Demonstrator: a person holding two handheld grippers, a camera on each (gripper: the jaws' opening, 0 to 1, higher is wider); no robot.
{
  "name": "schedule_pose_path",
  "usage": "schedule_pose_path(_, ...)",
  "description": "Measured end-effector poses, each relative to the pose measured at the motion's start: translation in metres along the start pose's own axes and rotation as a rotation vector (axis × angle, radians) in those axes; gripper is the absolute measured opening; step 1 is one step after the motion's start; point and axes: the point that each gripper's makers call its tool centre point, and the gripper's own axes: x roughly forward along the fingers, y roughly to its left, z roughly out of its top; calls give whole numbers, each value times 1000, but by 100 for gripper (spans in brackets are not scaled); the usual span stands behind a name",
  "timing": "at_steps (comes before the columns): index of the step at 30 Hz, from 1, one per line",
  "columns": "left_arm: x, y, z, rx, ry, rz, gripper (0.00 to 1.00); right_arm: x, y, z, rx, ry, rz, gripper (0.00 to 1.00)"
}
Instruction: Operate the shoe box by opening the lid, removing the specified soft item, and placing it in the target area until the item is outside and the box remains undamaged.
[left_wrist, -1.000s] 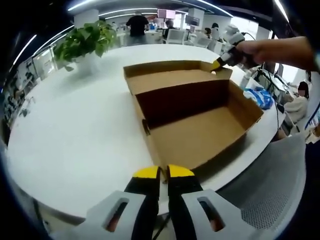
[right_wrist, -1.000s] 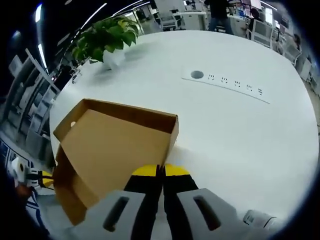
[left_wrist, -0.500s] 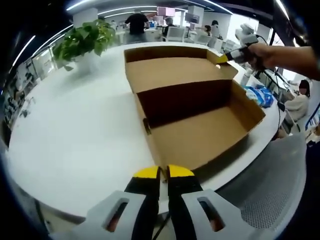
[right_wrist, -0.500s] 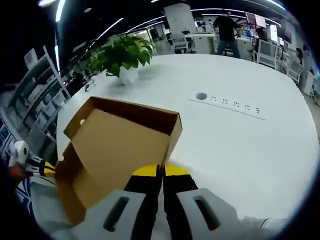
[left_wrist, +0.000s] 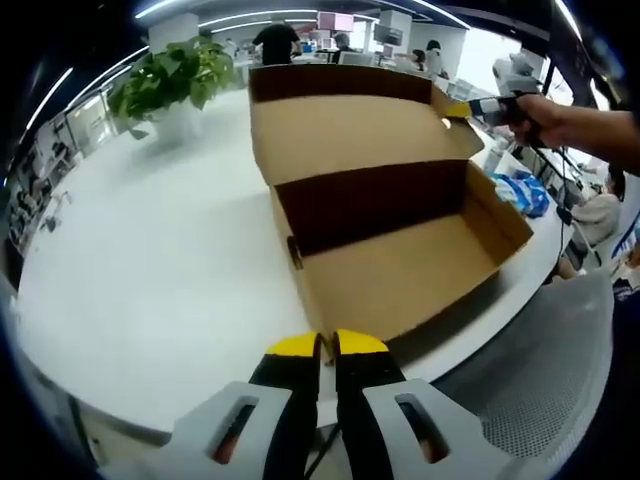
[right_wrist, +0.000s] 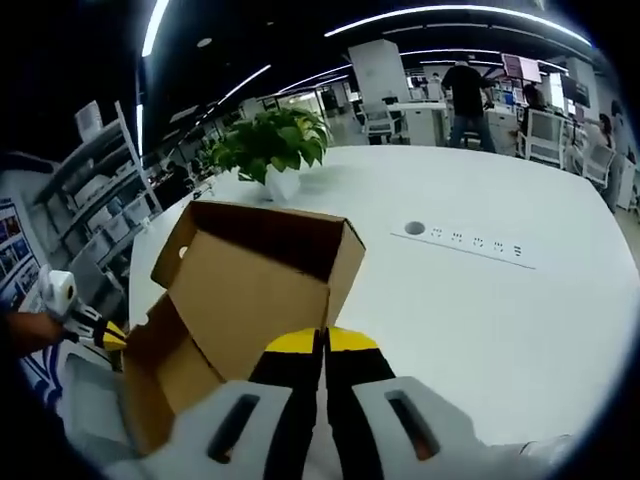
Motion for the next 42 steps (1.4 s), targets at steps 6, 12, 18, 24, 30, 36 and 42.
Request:
schedule_pose_path(6,0,0,0,-4,0,5,1,-10,4,-2,10,-34,22,0)
schedule_pose_path(12,0,0,0,-14,-6,10,1,-20,7,-7,7,-49,25,0)
schedule_pose_path(18,0,1,0,-14,-6,16,1,-26,12,-5,-28,-93,44,0)
schedule_pose_path(24,1,1,1,-20,-8,24,1,-30,16,-3,-37,-110,56,0)
schedule_pose_path(30,1,2,0,-30,-14,36,1,-35,20,-2,-45,-123,65,0)
schedule_pose_path(36,1,0,1,-38,-20,39,1,-40,22,-1,-53,-132,66,0)
schedule_pose_path(42,2,-1,2,-43,-25,53,1,-47,26,-2,-65,-148,75,0)
